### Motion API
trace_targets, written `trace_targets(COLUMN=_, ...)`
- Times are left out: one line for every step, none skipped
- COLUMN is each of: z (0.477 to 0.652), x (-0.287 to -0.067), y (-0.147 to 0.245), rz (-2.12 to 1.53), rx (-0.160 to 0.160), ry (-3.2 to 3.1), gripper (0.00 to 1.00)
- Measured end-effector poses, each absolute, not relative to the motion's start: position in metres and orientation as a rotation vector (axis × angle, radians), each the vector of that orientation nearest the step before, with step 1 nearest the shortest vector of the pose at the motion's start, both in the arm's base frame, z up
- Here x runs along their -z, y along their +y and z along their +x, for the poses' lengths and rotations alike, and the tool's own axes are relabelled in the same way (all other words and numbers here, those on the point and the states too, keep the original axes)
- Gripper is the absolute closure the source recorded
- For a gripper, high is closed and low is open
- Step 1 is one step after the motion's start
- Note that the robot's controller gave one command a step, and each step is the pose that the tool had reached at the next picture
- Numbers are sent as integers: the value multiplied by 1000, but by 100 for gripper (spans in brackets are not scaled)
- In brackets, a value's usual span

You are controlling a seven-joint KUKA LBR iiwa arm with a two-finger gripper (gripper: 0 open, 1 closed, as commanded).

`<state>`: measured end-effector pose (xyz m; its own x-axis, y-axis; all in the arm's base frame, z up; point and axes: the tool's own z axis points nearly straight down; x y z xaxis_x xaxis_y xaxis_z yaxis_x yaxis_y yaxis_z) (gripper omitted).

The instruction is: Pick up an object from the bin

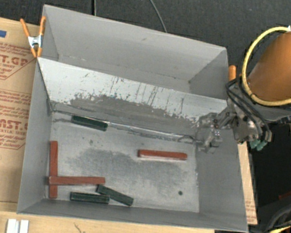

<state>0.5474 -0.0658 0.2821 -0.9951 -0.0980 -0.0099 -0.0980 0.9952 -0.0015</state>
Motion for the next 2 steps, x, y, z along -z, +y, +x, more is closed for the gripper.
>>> trace_targets(z=538, x=-207, y=-50, rz=-128, rx=-3, ry=3143, gripper=0)
trace_targets(z=540, x=-209, y=-51, rz=-127, rx=-1, ry=3137, gripper=0)
